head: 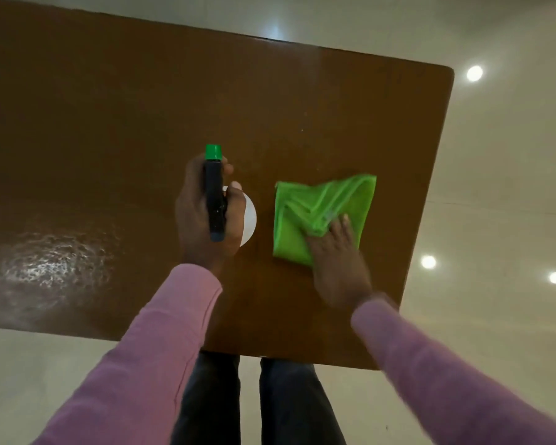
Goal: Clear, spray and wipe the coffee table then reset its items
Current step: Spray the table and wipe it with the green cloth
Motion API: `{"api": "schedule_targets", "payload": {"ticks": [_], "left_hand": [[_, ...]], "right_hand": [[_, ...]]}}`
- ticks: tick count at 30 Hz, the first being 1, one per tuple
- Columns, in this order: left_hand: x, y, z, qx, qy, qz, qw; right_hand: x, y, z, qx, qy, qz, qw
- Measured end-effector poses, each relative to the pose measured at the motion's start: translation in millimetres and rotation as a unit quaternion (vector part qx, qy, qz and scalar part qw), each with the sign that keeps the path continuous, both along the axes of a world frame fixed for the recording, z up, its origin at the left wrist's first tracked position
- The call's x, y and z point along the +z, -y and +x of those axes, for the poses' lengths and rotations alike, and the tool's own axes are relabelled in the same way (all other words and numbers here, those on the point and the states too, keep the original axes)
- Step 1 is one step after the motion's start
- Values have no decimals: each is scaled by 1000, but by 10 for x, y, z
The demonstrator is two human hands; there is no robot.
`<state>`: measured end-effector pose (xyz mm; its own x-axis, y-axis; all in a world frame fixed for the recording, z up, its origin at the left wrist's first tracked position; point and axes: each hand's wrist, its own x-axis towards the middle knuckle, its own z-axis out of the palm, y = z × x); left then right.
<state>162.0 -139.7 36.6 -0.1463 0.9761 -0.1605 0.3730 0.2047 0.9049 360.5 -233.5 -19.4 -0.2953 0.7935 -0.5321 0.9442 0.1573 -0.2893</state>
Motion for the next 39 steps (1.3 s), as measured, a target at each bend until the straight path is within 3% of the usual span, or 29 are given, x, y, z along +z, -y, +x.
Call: {"api": "schedule_targets", "payload": {"ticks": [3,6,13,16,21,26,30,32,36,39], "left_hand": [[74,-38,20,2,-1,-17,1000],[58,-50,26,2,-9,-16,1000],[28,9,61,5,-31,-5,999],[40,11,58,14,-21,-28,999],[45,47,5,24,-5,-28,999],[14,49,-41,16,-6,-19,1000],[-15,63,18,9,-22,16,1000],[-22,75,10,6,-21,16,1000],[-37,104,-55,6,-17,10,1000],[-63,120,-108,-1,-5,0,1000]], "right_hand": [[77,927,-169,2,-4,-66,998],[70,965,-238,-31,2,-102,994],[-208,-1110,-215,-109,0,70,992],[-309,-2100,-109,-99,25,75,992],[-299,-2390,149,-52,-3,83,995],[-225,-2108,1002,-266,39,72,961],[-221,-2198,718,-365,82,57,926],[-250,-2261,214,-326,69,70,940],[-320,-1986,-641,-78,-10,103,992],[-315,-1845,-311,-43,-21,113,992]]}}
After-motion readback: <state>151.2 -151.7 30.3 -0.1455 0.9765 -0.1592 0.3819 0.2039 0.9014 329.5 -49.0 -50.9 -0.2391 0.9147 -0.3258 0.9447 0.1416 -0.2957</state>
